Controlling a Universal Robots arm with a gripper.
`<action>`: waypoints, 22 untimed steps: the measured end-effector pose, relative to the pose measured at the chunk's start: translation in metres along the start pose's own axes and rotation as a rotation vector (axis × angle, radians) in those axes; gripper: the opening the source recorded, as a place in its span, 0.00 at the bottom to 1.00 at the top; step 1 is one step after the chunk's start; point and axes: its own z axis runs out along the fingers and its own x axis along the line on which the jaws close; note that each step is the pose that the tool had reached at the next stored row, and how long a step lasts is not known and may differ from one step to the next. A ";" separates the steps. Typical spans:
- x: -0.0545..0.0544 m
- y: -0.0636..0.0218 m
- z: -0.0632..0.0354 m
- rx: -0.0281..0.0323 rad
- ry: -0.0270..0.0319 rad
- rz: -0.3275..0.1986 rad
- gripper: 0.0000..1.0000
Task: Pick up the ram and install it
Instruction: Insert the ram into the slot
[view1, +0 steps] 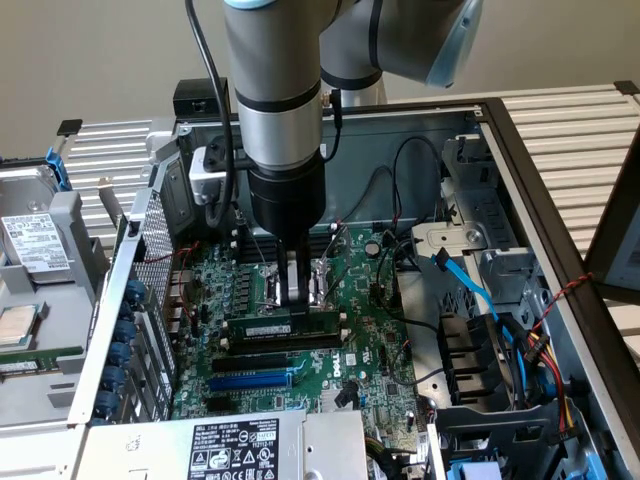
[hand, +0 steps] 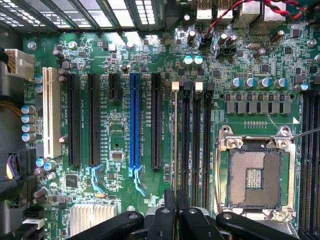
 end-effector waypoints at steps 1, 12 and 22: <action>0.000 0.0000 0.0000 -0.0002 -0.0014 0.000 0.13; 0.001 0.0000 0.0013 -0.0010 -0.0129 0.007 0.13; 0.001 0.0001 0.0037 -0.0010 -0.0129 0.008 0.13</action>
